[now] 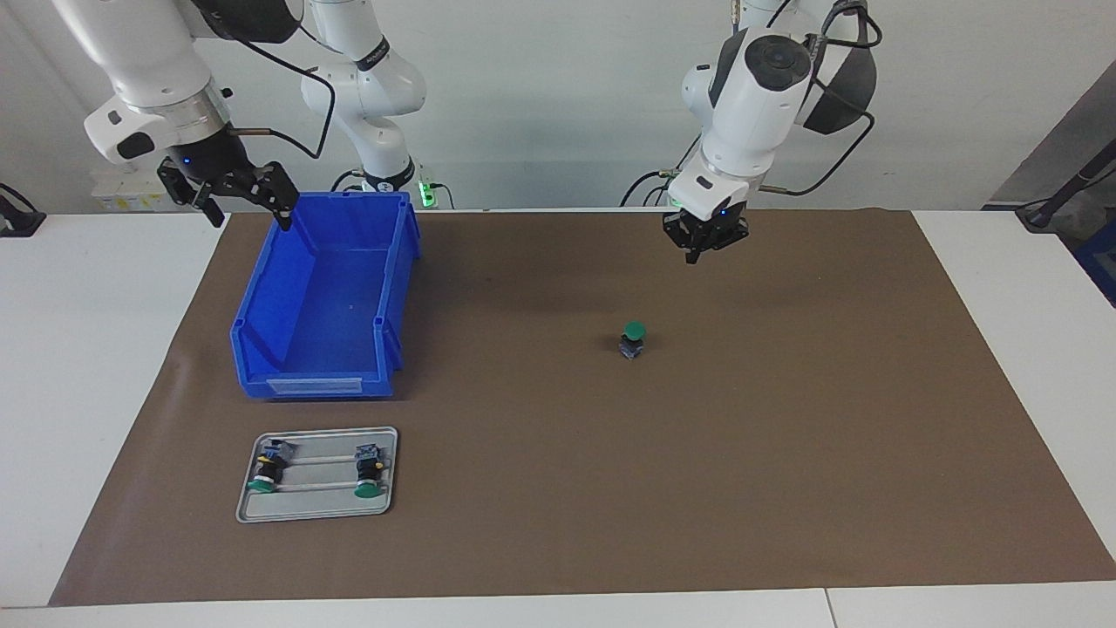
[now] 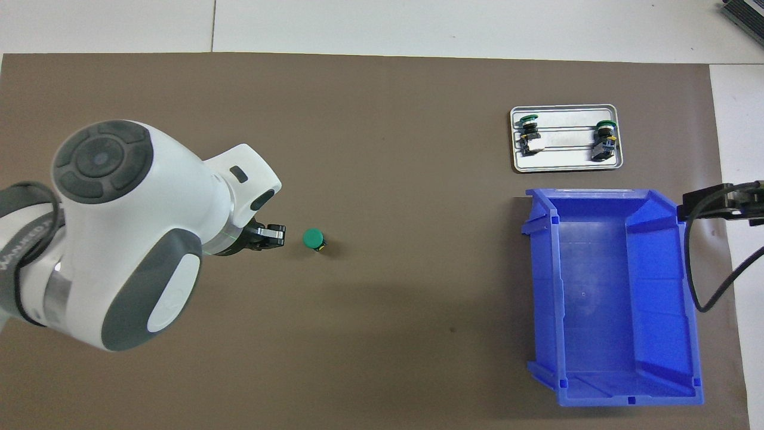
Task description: Place and press button with both arms
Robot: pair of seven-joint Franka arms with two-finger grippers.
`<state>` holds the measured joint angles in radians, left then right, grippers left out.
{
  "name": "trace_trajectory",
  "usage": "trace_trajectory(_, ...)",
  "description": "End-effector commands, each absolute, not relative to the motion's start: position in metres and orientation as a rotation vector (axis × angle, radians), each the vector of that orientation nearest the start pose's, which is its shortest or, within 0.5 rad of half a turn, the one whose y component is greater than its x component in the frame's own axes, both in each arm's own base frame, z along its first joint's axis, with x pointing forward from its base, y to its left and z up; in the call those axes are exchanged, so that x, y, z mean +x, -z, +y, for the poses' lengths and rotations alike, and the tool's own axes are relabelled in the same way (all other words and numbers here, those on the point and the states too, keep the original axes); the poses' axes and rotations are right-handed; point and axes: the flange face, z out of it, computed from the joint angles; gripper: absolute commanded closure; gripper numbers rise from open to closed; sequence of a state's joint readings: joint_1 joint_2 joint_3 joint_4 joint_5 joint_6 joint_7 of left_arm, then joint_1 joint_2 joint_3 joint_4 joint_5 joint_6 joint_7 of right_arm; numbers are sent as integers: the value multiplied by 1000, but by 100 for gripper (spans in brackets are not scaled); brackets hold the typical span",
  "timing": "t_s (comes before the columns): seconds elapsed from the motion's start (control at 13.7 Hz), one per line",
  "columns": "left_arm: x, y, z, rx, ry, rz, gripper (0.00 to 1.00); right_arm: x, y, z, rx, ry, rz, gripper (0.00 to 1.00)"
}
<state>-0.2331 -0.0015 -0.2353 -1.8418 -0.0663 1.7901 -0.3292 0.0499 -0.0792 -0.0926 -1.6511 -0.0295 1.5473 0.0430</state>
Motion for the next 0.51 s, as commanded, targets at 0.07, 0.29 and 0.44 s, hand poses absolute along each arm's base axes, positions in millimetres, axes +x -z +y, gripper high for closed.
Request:
trace_trajectory(0.07,493,-457,-286,-3215,-28,104,100,524,-630,-28,-3157,-25,111,0)
trace_trajectory(0.29,499,-431,-288,-3230,7,101,100,524,-630,-28,-3157,-25,111,0)
trace_trajectory(0.44,505,-414,-289,-3231,-2,97,100,524,-630,-28,-3157,-23,111,0)
